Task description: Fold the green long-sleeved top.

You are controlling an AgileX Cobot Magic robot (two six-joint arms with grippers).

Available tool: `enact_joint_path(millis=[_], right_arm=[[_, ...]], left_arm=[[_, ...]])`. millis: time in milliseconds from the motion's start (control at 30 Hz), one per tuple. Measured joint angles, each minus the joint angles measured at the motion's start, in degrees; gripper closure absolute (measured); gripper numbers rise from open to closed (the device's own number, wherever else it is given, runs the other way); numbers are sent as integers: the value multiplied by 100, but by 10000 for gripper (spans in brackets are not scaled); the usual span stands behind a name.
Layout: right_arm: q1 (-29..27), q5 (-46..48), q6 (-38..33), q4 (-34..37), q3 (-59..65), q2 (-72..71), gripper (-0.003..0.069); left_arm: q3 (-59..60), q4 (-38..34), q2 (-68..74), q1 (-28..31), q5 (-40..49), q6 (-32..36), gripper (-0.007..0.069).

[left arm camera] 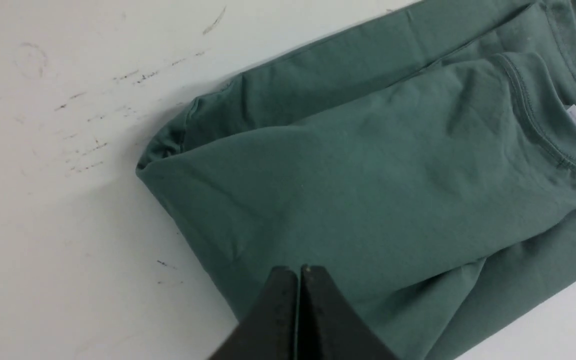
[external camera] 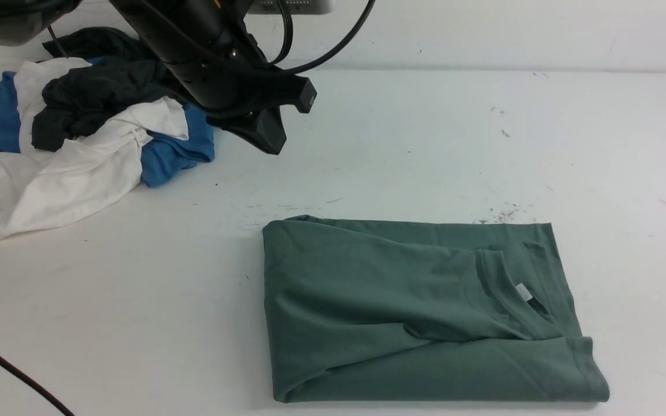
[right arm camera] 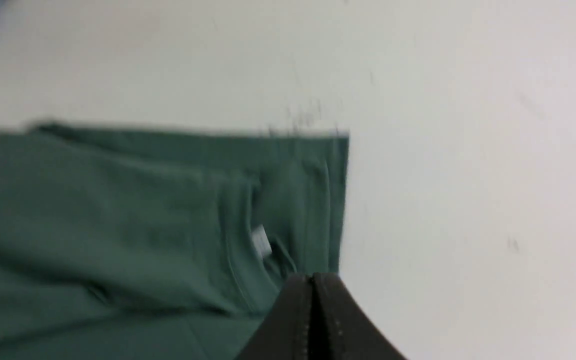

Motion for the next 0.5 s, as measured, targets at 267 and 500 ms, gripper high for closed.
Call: enact_joint_path(millis=[267, 500], right_arm=[[0, -1982, -164, 491, 2343, -2500, 672], [0, -2777, -287, 505, 2755, -2707, 672]], left_arm=[[0, -135, 0, -5, 0, 0, 629], [0, -135, 0, -5, 0, 0, 629]])
